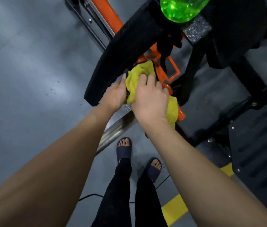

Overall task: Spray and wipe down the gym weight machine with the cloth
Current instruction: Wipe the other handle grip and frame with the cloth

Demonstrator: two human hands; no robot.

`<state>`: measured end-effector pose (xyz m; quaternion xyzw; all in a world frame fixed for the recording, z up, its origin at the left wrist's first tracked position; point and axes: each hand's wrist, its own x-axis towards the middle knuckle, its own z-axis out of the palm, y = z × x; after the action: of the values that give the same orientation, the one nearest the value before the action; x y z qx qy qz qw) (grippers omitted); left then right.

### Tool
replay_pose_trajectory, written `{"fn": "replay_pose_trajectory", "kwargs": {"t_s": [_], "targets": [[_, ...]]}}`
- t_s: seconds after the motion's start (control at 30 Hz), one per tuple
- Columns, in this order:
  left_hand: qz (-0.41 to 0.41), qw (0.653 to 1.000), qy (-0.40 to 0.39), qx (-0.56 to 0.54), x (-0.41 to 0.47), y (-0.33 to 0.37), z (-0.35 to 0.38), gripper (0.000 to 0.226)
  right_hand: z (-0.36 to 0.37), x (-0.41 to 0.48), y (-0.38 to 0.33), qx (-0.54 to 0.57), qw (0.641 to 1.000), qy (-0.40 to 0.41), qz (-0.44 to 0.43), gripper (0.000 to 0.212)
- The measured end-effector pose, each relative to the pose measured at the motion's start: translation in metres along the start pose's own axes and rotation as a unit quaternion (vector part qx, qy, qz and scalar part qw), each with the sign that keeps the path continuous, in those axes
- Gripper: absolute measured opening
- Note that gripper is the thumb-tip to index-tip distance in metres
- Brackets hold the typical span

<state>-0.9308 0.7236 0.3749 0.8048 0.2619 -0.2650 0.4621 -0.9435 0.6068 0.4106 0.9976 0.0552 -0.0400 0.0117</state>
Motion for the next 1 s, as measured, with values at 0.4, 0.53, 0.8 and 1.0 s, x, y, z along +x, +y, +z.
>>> {"fn": "replay_pose_trajectory", "kwargs": {"t_s": [0.4,0.53,0.8,1.0], "targets": [[-0.041,0.999,0.007,0.036,0.013,0.027,0.013,0.074,0.017,-0.09,0.104,0.328,0.872,-0.308,0.194,0.079],[-0.076,0.997,-0.009,-0.015,0.024,0.03,0.004,0.055,0.015,-0.084,0.092,0.382,0.876,-0.219,0.198,0.056],[0.185,0.971,0.113,-0.106,0.002,0.02,-0.014,0.019,-0.008,-0.011,0.032,0.219,0.964,-0.111,0.098,0.044],[0.165,0.979,-0.052,-0.106,0.009,0.031,0.001,0.027,-0.014,0.013,0.018,0.138,0.983,-0.123,0.016,0.058]]}}
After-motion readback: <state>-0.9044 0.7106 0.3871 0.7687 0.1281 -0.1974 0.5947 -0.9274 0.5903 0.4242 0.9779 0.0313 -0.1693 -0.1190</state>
